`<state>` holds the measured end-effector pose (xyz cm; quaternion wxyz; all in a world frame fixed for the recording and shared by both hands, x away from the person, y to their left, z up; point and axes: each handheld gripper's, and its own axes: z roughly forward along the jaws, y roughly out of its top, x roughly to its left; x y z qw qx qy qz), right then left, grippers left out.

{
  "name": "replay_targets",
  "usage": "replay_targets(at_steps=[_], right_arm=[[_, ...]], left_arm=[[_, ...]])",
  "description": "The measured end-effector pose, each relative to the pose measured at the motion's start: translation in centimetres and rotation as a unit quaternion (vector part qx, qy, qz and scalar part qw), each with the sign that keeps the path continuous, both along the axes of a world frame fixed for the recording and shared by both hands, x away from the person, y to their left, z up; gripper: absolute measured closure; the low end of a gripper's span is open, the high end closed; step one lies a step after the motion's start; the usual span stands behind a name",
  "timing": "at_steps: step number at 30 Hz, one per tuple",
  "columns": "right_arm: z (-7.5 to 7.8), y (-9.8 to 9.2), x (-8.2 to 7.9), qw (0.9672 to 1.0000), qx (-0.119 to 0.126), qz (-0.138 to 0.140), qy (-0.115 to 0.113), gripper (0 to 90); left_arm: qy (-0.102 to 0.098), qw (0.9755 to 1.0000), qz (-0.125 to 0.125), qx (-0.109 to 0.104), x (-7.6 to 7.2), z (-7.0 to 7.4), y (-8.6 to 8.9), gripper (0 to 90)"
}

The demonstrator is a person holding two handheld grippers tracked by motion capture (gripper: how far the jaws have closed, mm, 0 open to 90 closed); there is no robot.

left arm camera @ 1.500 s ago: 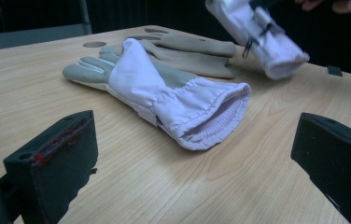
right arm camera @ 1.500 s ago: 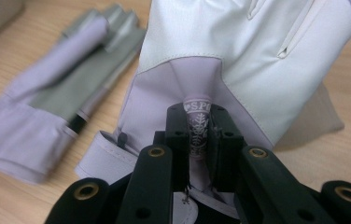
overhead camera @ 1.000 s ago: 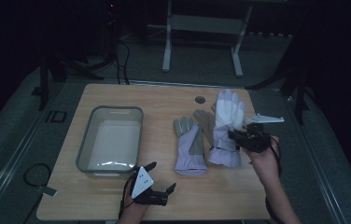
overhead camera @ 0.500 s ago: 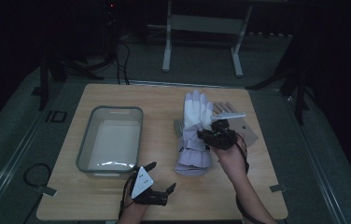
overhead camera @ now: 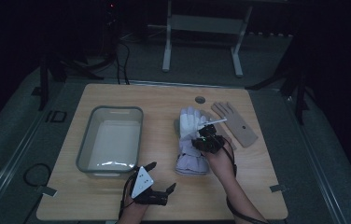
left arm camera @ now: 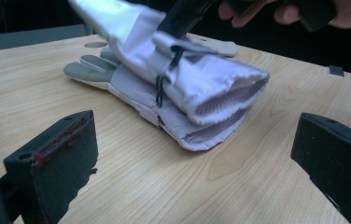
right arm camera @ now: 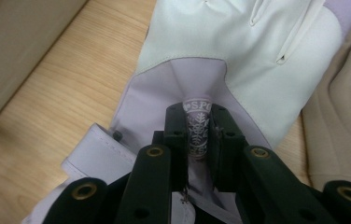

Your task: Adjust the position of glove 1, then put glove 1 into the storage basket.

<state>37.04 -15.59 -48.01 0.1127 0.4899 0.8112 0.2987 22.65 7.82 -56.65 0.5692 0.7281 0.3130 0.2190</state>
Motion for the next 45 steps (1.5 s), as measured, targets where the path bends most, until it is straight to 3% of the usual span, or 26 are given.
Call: replay_targets(at_steps=[4, 15, 18, 21, 25, 27, 28, 30, 34, 36, 37, 40, 43, 45], right_arm=[[-1.0, 0.2, 0.4, 0.9999, 0.001, -0.004, 0.011, 78.6], [-2.1, 1.7, 1.0, 0.999, -0.006, 0.043, 0.015, 72.2], [-1.9, 1.7, 1.0, 0.9988, -0.003, 0.049, 0.006, 63.8], [-1.3, 1.4, 0.8, 0.9982, 0.005, 0.059, -0.006, 46.6], [-0.6, 0.6, 0.5, 0.9972, 0.011, 0.07, -0.022, 29.9], [-0.2, 0.0, 0.3, 0.9957, 0.022, 0.083, -0.036, 19.5], [-0.2, 0.0, 0.3, 0.9957, 0.022, 0.083, -0.036, 19.5], [0.0, -1.2, 0.0, 0.9929, 0.048, 0.103, -0.037, 13.2], [0.1, -2.6, -0.6, 0.9854, 0.085, 0.134, -0.06, 15.2], [0.2, -3.1, -1.1, 0.9836, 0.074, 0.143, -0.081, 14.2], [0.3, -3.3, -1.4, 0.9815, 0.069, 0.149, -0.098, 14.2], [0.7, -4.1, -2.1, 0.9783, 0.064, 0.162, -0.113, 13.9], [1.1, -5.0, -2.5, 0.9779, 0.05, 0.162, -0.122, 13.9], [1.2, -5.6, -2.4, 0.9798, 0.05, 0.153, -0.118, 13.8]], left_arm=[[0.0, 1.0, 0.0, 0.0, 0.0, 0.0, 0.0, 0.6], [0.001, 1.0, 0.001, 0.002, 0.0, 0.0, 0.0, 0.6], [0.001, 1.0, 0.002, 0.004, 0.0, 0.0, -0.1, 0.6], [0.003, 1.0, 0.006, 0.008, 0.0, 0.0, -0.1, 0.5], [0.006, 0.9999, 0.01, 0.01, 0.1, 0.1, -0.2, 0.6], [0.006, 0.9999, 0.011, 0.011, 0.1, 0.1, -0.2, 0.6], [0.006, 0.9999, 0.011, 0.011, 0.1, 0.1, -0.2, 0.6], [0.01, 0.9996, 0.019, 0.016, 0.1, 0.1, -0.4, 0.7], [0.044, 0.999, 0.006, 0.009, 0.4, 0.3, -0.4, 3.6], [0.053, 0.9986, 0.0, 0.005, 0.4, 0.8, -0.4, 3.6], [0.058, 0.9983, -0.005, -0.008, 0.3, 1.2, -0.4, 3.6], [0.072, 0.9971, -0.014, -0.02, 0.5, 2.4, -0.5, 3.6], [0.084, 0.9959, -0.022, -0.028, 0.8, 3.4, -0.6, 3.6], [0.084, 0.9959, -0.021, -0.024, 1.1, 4.2, -0.8, 3.6]])
